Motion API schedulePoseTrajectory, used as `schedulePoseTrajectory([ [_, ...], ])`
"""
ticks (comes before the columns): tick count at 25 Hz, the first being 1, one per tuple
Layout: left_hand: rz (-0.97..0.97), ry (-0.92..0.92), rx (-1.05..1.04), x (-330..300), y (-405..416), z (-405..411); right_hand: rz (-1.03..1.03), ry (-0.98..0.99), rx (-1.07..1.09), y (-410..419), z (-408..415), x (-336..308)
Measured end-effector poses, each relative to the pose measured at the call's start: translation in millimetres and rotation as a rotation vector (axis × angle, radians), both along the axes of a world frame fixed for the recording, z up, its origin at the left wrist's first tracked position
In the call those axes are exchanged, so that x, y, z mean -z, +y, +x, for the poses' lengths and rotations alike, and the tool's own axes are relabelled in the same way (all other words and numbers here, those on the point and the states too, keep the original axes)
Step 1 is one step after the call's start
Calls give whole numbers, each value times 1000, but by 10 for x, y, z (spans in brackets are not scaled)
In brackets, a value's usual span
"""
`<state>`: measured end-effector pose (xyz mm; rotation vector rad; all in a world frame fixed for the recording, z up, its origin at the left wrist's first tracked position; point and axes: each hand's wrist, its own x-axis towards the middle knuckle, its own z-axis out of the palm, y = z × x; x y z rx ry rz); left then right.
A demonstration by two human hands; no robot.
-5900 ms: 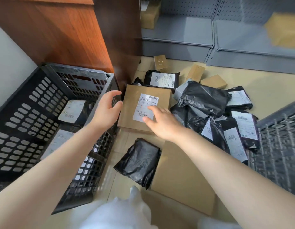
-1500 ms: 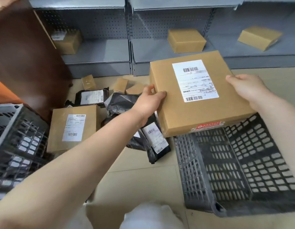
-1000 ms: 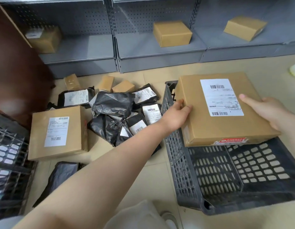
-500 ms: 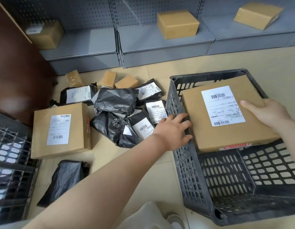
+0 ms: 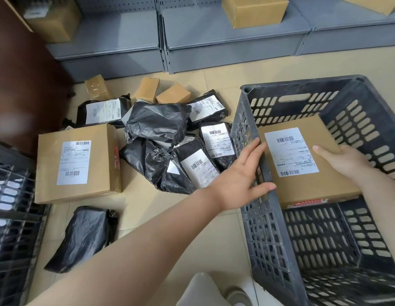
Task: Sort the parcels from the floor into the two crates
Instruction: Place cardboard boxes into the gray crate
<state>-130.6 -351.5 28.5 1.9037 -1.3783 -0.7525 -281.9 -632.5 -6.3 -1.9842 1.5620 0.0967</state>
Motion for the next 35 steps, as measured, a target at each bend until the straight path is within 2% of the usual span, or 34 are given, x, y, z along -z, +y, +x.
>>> schedulePoseTrajectory([
  [8, -49, 0, -24, 134, 1, -3, 48, -93, 16, -70, 61, 470],
  [12, -61, 111, -35, 163, -3, -26, -2, -54, 50, -123, 85, 635],
  [17, -56, 136, -33, 156, -3, -26, -72, 28, -20, -151, 227, 801],
  [23, -51, 141, -28, 161, 2, -26, 17, 102, -40, -186, 199, 1044],
  [28, -29, 102, -19, 153, 13, -23, -84, 198, -112, -87, 268, 998],
  [32, -24, 60, -33, 151, 31, -11, -130, 107, -156, 16, 450, 776],
  [35, -5, 109, -36, 105, 23, 28, -99, 15, -159, 74, 557, 501],
])
